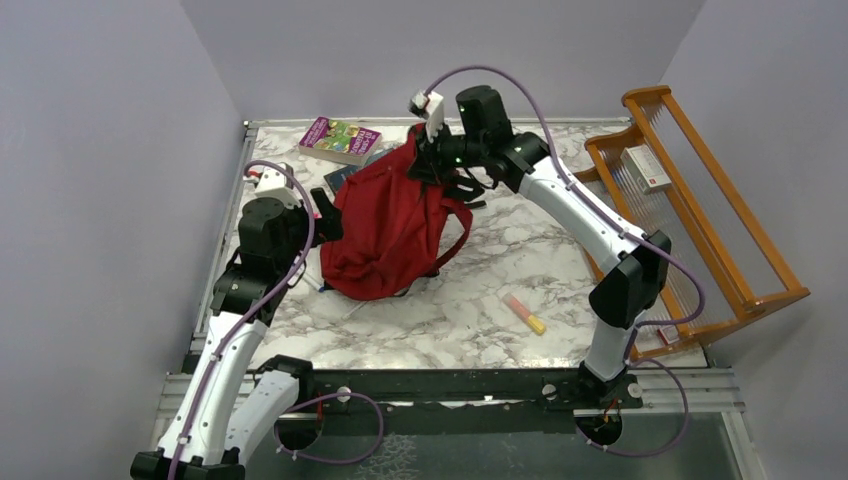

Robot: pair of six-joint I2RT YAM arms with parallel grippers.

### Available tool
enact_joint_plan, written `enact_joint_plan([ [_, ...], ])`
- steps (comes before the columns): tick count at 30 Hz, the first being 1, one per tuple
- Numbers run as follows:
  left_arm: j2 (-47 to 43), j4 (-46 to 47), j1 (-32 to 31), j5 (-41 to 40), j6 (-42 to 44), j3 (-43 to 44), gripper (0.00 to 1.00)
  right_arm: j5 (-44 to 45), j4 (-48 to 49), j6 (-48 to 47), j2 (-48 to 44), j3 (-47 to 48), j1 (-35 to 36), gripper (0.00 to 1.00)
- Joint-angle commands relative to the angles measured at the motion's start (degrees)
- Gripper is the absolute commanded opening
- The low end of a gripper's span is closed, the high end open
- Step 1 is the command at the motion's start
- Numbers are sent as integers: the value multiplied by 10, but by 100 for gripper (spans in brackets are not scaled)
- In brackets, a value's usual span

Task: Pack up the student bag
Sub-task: Place the student bag at the center of the board.

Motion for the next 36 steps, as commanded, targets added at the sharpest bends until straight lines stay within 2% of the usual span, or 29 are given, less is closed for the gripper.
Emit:
enact_joint_plan([
  [1,13,3,0,14,1,-7,99,142,46,-47,-45,-105,-5,3],
  [8,55,30,-1,68,11,-2,99,279,60,11,-82,-241,-10,22],
  [13,86,39,0,87,16,-5,99,397,47,86,-131,-334,-19,31],
  [18,118,39,-1,89,32,3,98,469,23,139,-185,-399,-35,57],
  [27,180,26,0,28,-12,22,98,504,31,181,-288,-458,-42,80],
  [36,198,24,0,-10,-51,17,98,471,100,177,-382,-501,-42,83],
])
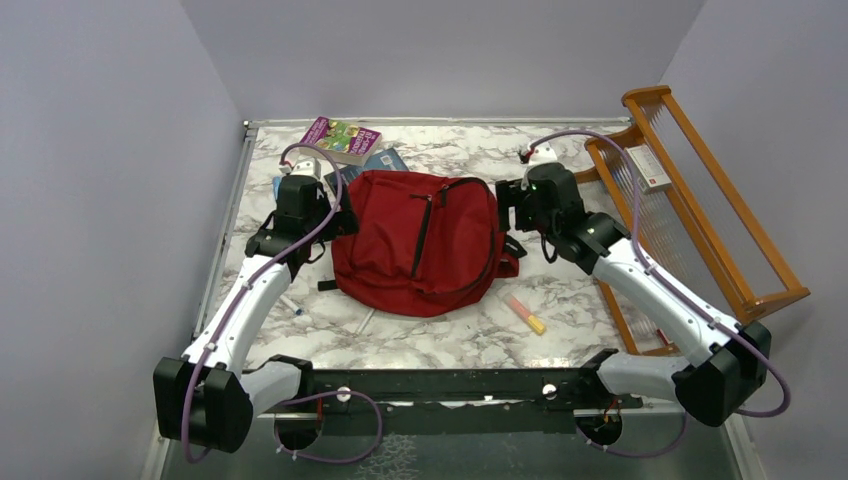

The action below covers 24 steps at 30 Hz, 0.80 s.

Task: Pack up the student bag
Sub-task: Place the student bag at the center of the board.

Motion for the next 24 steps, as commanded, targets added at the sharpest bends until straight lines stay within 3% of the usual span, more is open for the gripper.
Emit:
enact_joint_plan([
  [1,-4,0,1,-33,-26,11,98,-12,56,7,-39,-17,1,83],
  [11,7,9,1,11,-24,29,96,-78,77,39,-6,17,1,82],
  [20,61,27,-5,64,-19,77,91,-142,16,44,154,157,0,80],
  [24,89,46,-14,86,-25,94,89,-205,17,31,222,224,0,72],
])
